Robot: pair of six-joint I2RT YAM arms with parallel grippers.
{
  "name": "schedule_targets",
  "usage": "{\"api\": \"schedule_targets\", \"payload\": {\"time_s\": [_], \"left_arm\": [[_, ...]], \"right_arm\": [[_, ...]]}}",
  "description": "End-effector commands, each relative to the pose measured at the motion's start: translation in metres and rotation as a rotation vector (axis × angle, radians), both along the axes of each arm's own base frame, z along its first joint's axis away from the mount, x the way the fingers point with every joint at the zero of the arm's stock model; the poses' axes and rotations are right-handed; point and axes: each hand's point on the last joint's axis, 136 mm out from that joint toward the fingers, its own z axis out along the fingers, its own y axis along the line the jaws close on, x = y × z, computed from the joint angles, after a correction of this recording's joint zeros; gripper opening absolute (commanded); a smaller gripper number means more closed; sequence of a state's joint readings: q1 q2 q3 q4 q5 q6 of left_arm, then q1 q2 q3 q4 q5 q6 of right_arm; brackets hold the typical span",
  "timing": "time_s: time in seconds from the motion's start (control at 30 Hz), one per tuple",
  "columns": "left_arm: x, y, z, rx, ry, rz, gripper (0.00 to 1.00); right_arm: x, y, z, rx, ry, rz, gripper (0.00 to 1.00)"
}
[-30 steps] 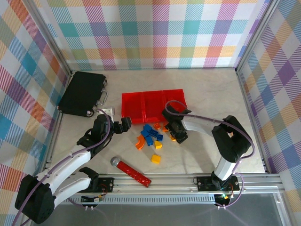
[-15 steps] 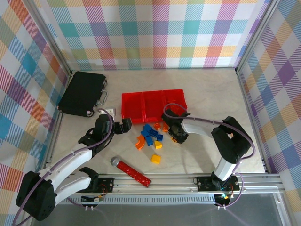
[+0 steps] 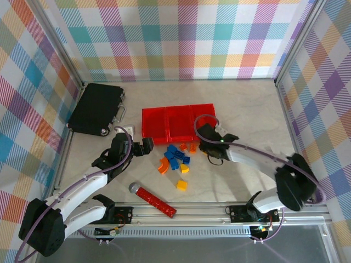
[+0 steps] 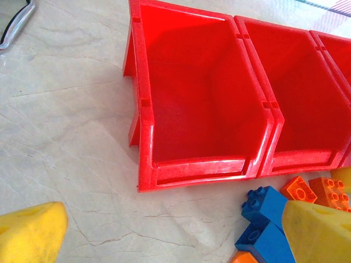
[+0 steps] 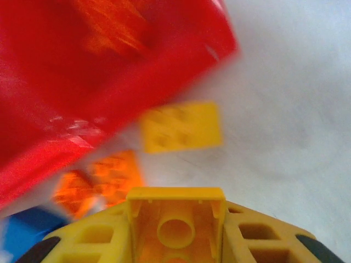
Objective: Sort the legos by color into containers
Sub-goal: Pick up the lego from the center of the table, then place the lego in the container.
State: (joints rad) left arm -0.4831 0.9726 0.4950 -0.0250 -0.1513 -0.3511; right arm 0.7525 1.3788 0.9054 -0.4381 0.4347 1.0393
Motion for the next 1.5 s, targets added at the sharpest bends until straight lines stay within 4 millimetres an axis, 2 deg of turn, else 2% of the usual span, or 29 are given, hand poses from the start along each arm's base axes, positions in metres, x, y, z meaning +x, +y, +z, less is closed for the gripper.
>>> {"api": "schedule_targets", "payload": {"time_s": [0.0,0.07,0.13,0.23,0.33,0.47,0.53,0.67,1.03,1.2,1.47], "left_arm": [[0.001,-0.002,0.007,0.0,-0.011,-0.004,1.0],[0.002,-0.003,0.008,-0.008,-0.013,-0.004,1.0],[0.002,-0.005,0.009,-0.016,-0.015,-0.007,1.0],[0.003,-0.007,0.01,-0.031,-0.012,-0.008,1.0],[0.002,-0.008,0.012,-0.03,0.0,-0.013,1.0],[0.0,-0.006,0.016,-0.03,0.001,-0.009,1.0],[-0.002,-0.004,0.019,-0.032,-0.003,-0.005,1.0],[-0.004,-0.002,0.024,-0.035,-0.013,0.005,1.0],[-0.004,0.0,0.022,-0.058,-0.012,0.028,1.0],[-0.004,0.0,0.023,-0.06,-0.013,0.031,1.0],[-0.004,0.001,0.021,-0.058,-0.009,0.037,1.0]], "right_arm": [[0.036,0.028,0.085,-0.052,-0.316,0.242,0.28],[0.047,0.045,0.117,-0.085,-0.382,0.36,0.3],[0.058,0.065,0.137,-0.11,-0.414,0.494,0.3],[0.071,0.092,0.145,-0.127,-0.436,0.647,0.31],[0.082,0.118,0.14,-0.132,-0.45,0.786,0.32],[0.098,0.139,0.111,-0.119,-0.365,0.879,0.32],[0.103,0.147,0.09,-0.109,-0.321,0.906,0.32],[0.111,0.154,0.053,-0.118,-0.24,0.916,0.32],[0.123,0.145,-0.011,-0.139,-0.085,0.851,0.33],[0.124,0.142,-0.017,-0.136,-0.082,0.818,0.4],[0.124,0.142,0.003,-0.135,-0.11,0.825,0.5]]}}
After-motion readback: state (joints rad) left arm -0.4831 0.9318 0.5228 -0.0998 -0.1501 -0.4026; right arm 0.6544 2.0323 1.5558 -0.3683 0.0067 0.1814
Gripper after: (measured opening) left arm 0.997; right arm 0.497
